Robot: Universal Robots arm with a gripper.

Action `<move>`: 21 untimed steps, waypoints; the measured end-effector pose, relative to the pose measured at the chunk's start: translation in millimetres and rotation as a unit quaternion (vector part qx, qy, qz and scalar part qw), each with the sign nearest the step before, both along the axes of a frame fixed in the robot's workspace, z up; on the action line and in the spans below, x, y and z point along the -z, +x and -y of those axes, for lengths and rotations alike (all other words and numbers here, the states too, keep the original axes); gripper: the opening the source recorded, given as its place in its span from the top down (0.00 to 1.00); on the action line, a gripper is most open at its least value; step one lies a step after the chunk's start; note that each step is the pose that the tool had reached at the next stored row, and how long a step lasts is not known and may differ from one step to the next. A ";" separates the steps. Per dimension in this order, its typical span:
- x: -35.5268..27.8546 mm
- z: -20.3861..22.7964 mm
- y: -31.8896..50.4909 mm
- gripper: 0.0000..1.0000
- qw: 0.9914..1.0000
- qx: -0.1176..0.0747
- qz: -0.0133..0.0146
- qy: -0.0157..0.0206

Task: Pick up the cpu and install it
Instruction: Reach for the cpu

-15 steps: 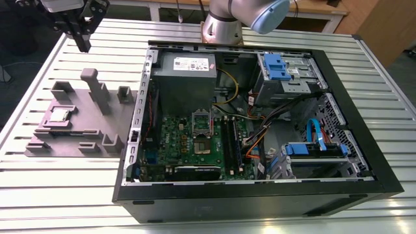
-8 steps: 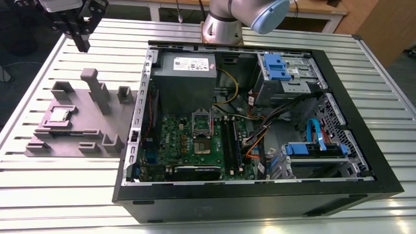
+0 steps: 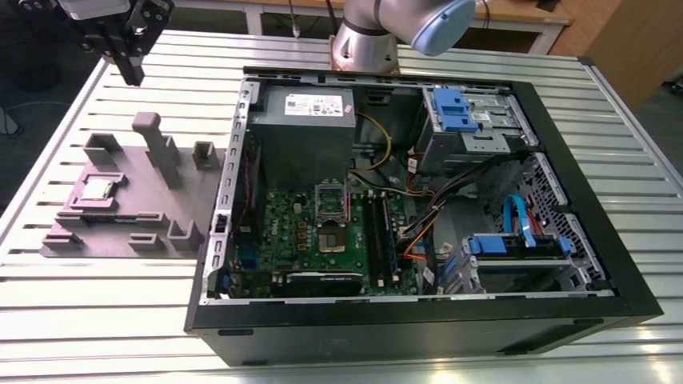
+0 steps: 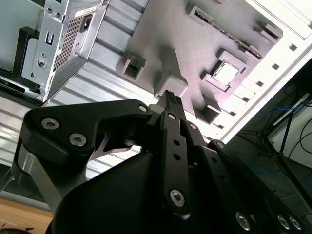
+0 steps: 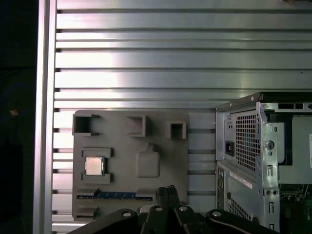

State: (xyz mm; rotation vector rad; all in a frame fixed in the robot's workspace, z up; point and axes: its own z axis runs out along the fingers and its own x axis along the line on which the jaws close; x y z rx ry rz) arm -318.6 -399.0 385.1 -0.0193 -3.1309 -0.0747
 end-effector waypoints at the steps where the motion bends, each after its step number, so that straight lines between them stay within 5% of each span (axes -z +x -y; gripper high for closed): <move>1: 0.0 0.0 -0.6 0.90 1.000 0.000 0.000 0.000; 21: 0.8 0.0 -22.7 0.90 1.000 0.000 -0.001 0.000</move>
